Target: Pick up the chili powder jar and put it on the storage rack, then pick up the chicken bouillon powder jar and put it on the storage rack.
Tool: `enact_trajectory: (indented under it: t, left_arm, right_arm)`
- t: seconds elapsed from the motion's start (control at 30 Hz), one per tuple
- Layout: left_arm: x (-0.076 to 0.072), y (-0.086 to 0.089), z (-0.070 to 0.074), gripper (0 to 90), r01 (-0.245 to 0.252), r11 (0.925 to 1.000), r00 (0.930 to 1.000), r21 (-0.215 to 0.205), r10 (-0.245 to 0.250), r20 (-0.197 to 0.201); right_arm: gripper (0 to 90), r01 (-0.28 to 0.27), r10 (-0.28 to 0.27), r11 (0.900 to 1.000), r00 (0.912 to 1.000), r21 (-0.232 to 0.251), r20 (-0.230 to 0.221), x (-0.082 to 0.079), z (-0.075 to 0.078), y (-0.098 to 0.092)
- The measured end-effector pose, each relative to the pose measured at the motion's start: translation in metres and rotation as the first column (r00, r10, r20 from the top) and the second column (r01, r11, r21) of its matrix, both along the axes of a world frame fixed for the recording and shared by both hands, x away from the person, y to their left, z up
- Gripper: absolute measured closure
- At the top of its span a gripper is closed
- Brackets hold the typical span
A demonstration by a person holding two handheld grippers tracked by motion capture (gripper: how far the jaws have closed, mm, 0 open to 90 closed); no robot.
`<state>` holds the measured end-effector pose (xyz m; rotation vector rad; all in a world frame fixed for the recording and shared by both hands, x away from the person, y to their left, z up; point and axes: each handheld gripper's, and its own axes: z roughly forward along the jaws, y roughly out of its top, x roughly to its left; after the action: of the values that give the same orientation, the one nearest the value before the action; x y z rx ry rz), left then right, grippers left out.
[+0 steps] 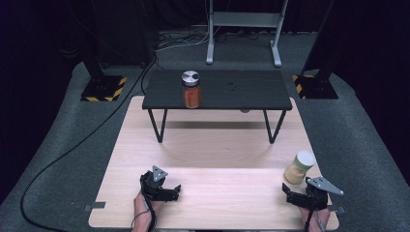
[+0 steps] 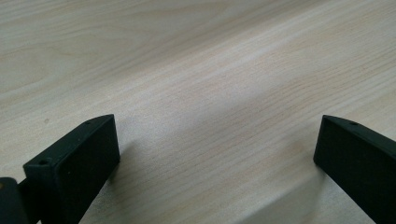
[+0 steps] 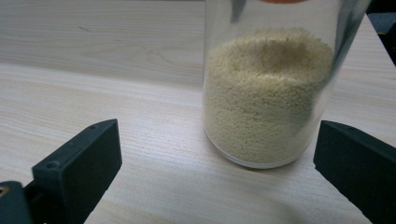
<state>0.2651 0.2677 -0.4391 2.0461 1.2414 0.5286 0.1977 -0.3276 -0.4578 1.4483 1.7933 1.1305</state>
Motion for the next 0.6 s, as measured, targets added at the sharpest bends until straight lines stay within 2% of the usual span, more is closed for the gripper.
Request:
enact_trajectory:
  t: [0.2, 0.6]
  left_arm:
    - [-0.0003, -0.0002, -0.0001, 0.2, -0.002, 1.0000, 1.0000, 0.000, 0.002, 0.000]
    - [-0.0005, -0.0004, 0.0000, 0.2, -0.002, 1.0000, 1.0000, 0.001, 0.002, 0.000]
  right_arm:
    - [0.2, 0.000, 0.000, 1.000, 1.0000, 0.012, 0.004, -0.0007, -0.0009, -0.0022]
    - [0.2, 0.000, 0.000, 1.000, 1.0000, -0.004, 0.002, -0.0004, -0.0001, 0.0004]
